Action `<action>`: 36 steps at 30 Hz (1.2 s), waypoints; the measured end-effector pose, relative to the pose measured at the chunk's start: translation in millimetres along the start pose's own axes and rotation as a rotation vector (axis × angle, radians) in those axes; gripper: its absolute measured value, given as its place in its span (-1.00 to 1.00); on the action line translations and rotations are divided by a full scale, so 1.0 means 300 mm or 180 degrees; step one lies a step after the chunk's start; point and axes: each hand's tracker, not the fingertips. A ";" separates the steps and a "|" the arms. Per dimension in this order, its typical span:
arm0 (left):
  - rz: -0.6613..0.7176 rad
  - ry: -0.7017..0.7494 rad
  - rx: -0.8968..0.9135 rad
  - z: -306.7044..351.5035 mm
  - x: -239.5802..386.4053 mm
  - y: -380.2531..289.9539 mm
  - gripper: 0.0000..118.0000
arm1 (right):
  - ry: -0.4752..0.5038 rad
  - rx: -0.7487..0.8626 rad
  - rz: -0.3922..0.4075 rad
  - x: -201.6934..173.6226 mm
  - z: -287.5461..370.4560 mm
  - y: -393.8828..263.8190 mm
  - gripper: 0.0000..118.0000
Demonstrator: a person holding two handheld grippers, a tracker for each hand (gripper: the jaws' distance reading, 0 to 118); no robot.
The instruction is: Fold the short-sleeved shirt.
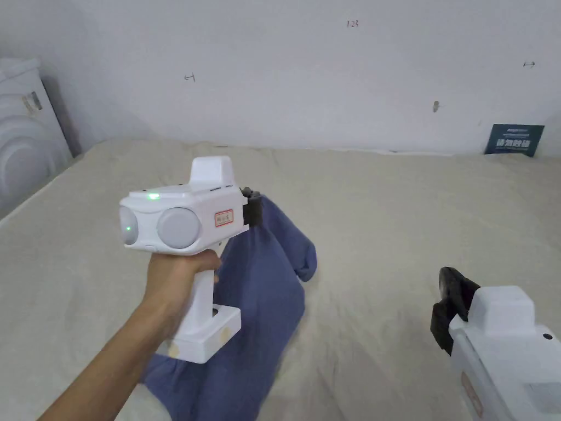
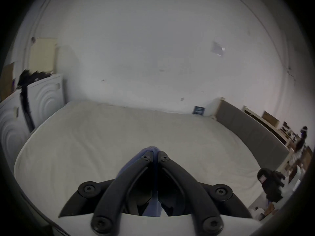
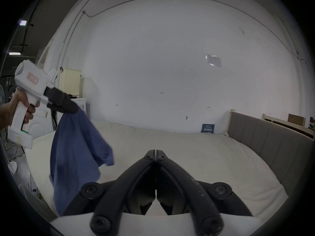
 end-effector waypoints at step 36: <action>-0.0110 -0.0378 -0.1441 -0.399 0.252 -0.695 0.98 | -0.0518 -0.0265 -0.0064 0.246 0.070 -0.073 -0.96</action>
